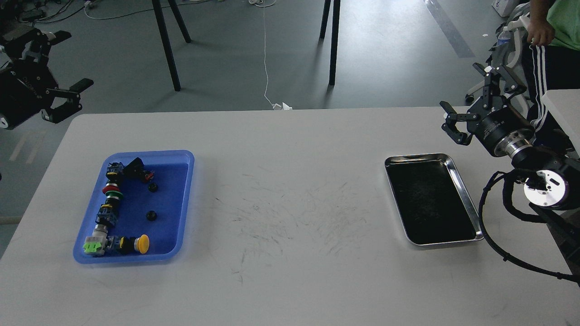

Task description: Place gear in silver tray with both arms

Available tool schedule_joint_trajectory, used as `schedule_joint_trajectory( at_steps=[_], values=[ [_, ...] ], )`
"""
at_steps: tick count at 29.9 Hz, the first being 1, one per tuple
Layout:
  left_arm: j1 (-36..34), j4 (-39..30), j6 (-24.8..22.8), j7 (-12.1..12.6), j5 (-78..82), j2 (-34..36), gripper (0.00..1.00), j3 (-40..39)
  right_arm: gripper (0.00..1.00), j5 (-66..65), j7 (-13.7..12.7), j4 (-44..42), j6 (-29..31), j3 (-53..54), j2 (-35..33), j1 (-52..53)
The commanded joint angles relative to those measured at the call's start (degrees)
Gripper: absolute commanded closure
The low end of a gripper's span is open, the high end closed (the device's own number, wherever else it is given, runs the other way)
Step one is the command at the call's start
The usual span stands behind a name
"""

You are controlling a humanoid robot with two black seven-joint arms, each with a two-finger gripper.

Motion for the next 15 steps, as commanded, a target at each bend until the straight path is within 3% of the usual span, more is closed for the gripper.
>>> schedule_joint_trajectory(
  at_steps=[1, 2, 3, 9, 11, 15],
  values=[
    [0.29, 0.49, 1.27, -10.88, -1.32, -0.87, 0.09, -1.46, 0.01, 0.0, 0.0, 0.18, 0.0, 0.0, 0.03, -0.25],
    [0.38, 0.58, 1.62, -11.96, -1.33, -0.97, 0.09, -1.47, 0.01, 0.0, 0.0, 0.18, 0.0, 0.0, 0.02, -0.25],
    [0.55, 0.85, 3.63, -16.24, -1.85, -1.05, 0.11, -1.64, 0.01, 0.0, 0.0, 0.26, 0.0, 0.09, -0.06, -0.25],
    [1.17, 1.29, 9.18, -16.24, -4.75, -1.14, 0.11, -1.64, 0.01, 0.0, 0.0, 0.53, 0.0, 0.27, -0.24, -0.69],
    [2.04, 1.2, 9.8, -16.24, -4.93, -0.97, 0.01, -1.38, 0.01, 0.0, 0.0, 0.53, 0.0, 0.27, -0.24, -0.69],
    [3.28, 0.76, 10.15, -16.24, -5.54, -1.23, 0.01, -1.82, 0.01, 0.0, 0.0, 0.7, 0.0, 0.27, -0.24, -0.96]
  ],
)
